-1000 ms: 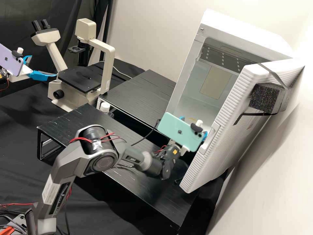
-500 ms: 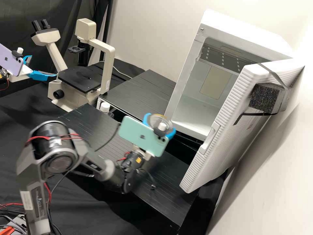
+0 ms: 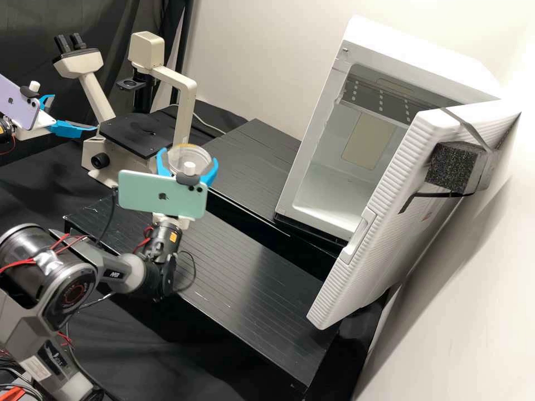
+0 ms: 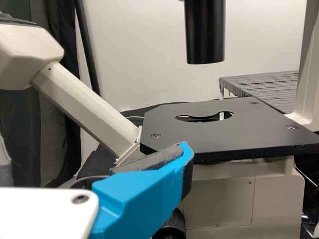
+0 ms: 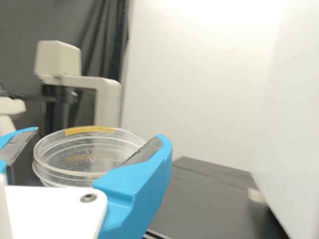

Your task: Take out the petri dish and place it under the microscope.

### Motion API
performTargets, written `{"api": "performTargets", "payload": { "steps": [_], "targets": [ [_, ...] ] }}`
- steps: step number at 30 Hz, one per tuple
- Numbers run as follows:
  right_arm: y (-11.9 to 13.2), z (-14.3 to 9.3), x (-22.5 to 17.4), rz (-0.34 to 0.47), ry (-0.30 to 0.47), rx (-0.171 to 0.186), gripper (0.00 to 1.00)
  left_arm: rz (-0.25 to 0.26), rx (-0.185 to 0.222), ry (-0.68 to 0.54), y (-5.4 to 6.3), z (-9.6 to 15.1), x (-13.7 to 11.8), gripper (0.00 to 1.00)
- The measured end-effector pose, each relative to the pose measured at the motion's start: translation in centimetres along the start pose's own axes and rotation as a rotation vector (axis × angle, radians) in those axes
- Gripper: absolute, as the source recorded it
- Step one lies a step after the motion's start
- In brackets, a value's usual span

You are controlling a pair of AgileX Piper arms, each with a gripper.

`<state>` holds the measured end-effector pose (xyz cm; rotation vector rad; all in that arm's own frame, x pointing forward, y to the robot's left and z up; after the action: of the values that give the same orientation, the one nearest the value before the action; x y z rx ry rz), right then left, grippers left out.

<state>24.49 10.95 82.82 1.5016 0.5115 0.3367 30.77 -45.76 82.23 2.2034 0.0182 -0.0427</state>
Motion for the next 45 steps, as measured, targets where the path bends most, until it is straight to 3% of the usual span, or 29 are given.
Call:
{"api": "performTargets", "payload": {
  "steps": [7, 18, 31, 42, 45],
  "targets": [
    [-1.9, -3.2, 4.0, -0.041, 0.038, 0.002, 0.00, 0.000, 0.000, 0.000, 0.0, 0.0, 0.0, 1.00],
    [-6.2, -4.1, 9.7, -0.143, 0.008, 0.029, 0.00, 0.000, 0.000, 0.000, 0.0, 0.0, 0.0, 1.00],
    [-10.9, -4.9, 15.8, -0.208, -0.034, -0.045, 0.00, 0.000, 0.000, 0.000, 0.0, 0.0, 0.0, 1.00],
    [-14.6, -4.1, 18.8, -0.270, -0.072, -0.075, 0.00, 0.000, 0.000, 0.000, 0.0, 0.0, 0.0, 1.00],
    [-15.3, -4.1, 19.4, -0.280, -0.073, -0.069, 0.00, 0.000, 0.000, 0.000, 0.0, 0.0, 0.0, 1.00]
  ]
}}
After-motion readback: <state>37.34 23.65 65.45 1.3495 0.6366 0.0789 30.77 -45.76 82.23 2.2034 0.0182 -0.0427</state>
